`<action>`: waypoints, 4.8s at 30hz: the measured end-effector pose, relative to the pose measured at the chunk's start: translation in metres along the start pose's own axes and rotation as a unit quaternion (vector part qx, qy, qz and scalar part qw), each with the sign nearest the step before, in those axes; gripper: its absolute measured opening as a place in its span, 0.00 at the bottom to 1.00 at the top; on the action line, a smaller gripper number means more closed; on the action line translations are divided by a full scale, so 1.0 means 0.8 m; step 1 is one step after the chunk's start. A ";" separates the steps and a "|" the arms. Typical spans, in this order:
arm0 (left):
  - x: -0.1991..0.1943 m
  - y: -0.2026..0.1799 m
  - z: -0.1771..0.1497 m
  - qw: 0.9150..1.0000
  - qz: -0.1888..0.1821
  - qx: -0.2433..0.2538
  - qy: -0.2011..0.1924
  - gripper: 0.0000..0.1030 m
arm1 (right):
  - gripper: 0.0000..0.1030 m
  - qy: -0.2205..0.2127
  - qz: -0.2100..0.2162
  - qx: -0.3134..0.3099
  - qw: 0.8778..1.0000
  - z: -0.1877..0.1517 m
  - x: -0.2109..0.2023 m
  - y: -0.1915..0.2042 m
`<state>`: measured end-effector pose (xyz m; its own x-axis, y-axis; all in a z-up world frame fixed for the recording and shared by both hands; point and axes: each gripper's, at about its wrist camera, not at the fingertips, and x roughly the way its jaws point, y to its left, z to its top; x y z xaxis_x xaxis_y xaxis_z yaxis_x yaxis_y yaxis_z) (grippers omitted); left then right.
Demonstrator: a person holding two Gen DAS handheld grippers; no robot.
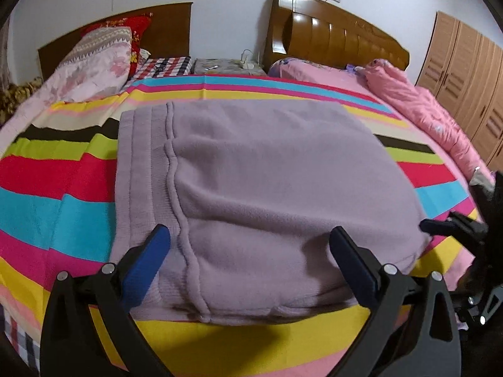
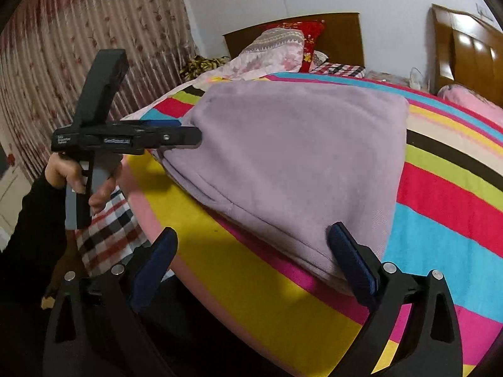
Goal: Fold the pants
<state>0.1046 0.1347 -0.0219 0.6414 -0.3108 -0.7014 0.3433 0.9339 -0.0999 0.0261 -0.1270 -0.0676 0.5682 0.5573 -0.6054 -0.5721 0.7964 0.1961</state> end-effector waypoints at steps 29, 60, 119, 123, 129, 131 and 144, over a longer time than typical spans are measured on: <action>0.028 -0.060 0.000 0.998 0.016 0.066 0.001 0.98 | 0.94 0.010 -0.054 -0.025 0.998 0.013 0.006 0.019; -0.157 -0.091 -0.055 0.959 0.191 0.082 -0.194 0.99 | 0.94 -0.112 -0.115 0.082 0.984 0.003 -0.106 -0.004; -0.123 -0.157 -0.091 0.974 0.171 -0.023 -0.150 0.98 | 0.96 -0.139 -0.167 0.120 0.969 -0.048 -0.135 0.016; -0.123 -0.157 -0.091 0.974 0.171 -0.022 -0.149 0.98 | 0.96 -0.138 -0.167 0.121 0.969 -0.048 -0.135 0.016; -0.123 -0.158 -0.094 0.974 0.171 -0.023 -0.149 0.98 | 0.96 -0.137 -0.166 0.122 0.969 -0.051 -0.134 0.018; -0.123 -0.157 -0.093 0.974 0.170 -0.023 -0.149 0.98 | 0.96 -0.137 -0.165 0.121 0.969 -0.050 -0.133 0.016; -0.123 -0.157 -0.092 0.974 0.170 -0.023 -0.148 0.98 | 0.96 -0.135 -0.164 0.122 0.969 -0.050 -0.132 0.015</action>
<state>-0.0522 0.0612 0.0074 0.8850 -0.0137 -0.4653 0.0497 0.9966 0.0652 -0.0645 -0.1859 -0.0323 0.8495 0.2789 -0.4479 -0.1956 0.9548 0.2236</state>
